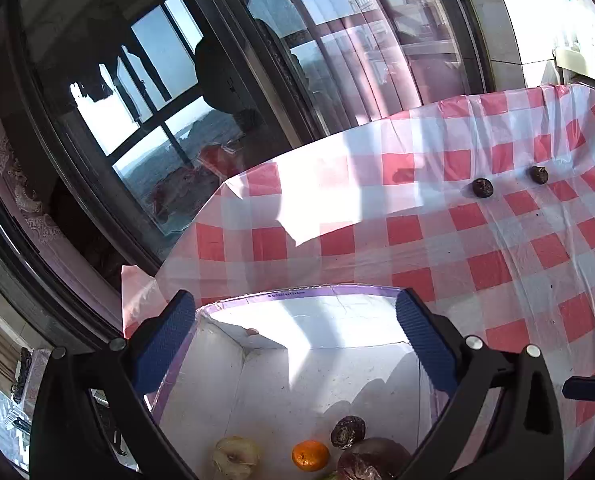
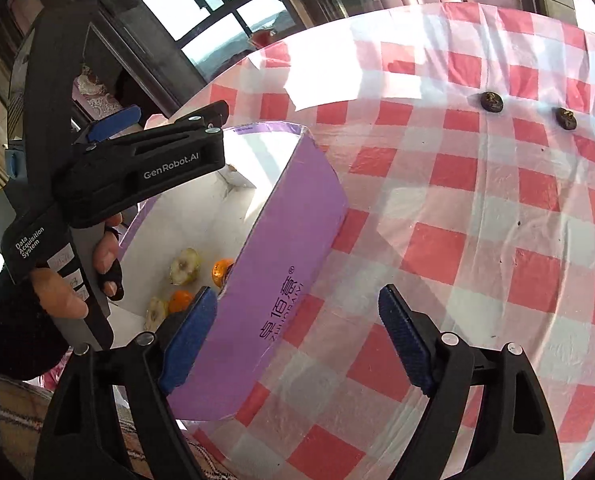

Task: Organize fruits
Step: 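Move both open grippers back toward the two small dark fruits on the cloth, then grasp a small dark wrinkled fruit with the right gripper while the left grasps the other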

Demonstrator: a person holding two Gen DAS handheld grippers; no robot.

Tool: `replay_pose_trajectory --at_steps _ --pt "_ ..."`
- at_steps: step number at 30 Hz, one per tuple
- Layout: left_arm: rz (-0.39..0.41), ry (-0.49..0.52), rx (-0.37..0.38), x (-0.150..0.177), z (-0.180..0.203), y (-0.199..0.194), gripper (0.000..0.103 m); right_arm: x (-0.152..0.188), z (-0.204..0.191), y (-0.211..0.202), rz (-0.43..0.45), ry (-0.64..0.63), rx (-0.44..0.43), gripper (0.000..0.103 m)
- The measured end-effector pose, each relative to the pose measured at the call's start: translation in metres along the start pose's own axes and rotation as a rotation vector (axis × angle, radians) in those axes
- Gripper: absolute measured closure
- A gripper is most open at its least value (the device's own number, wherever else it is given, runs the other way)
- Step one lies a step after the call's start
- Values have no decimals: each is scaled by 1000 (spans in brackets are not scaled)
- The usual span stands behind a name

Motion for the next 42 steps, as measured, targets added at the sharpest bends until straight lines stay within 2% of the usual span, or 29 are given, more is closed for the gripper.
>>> replay_pose_trajectory --at_steps 3,5,7,10,12,16,20,26,32,35,39,42 --pt "-35 47 117 -15 53 7 2 1 47 -7 -10 67 188 22" --pt "-90 80 219 -15 91 15 2 2 79 -10 -21 91 323 22" --pt "-149 91 322 -12 128 25 2 1 108 -13 -32 111 413 22" --pt "-243 44 445 -5 176 44 2 -4 156 -14 -29 129 521 22" --pt "-294 -15 486 1 197 60 3 -12 183 -11 -27 143 573 22" --pt "-352 -126 469 10 216 93 3 -38 233 -1 11 163 623 23" --pt "-385 -157 411 18 219 122 3 -79 263 15 71 143 617 24" --pt "-369 -207 373 25 214 144 1 -143 293 48 142 85 603 27" --pt "-332 -241 349 25 213 144 1 -195 310 72 165 67 570 36" --pt "-335 -248 341 22 213 146 1 -208 314 79 162 61 574 43" --pt "-404 -262 329 7 216 161 2 -206 323 69 202 118 539 63" --pt "-393 -269 308 -16 224 181 2 -206 324 70 197 114 547 63"
Point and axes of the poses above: each gripper's, at about its wrist camera, not at the fingertips, and y roughly the way its jaws point, z to its right, x to its underside, the point moved 3 cm from there along y, roughly the way its jaws point, and after that the axes turned 3 degrees about -x, right-handed, at the moved point
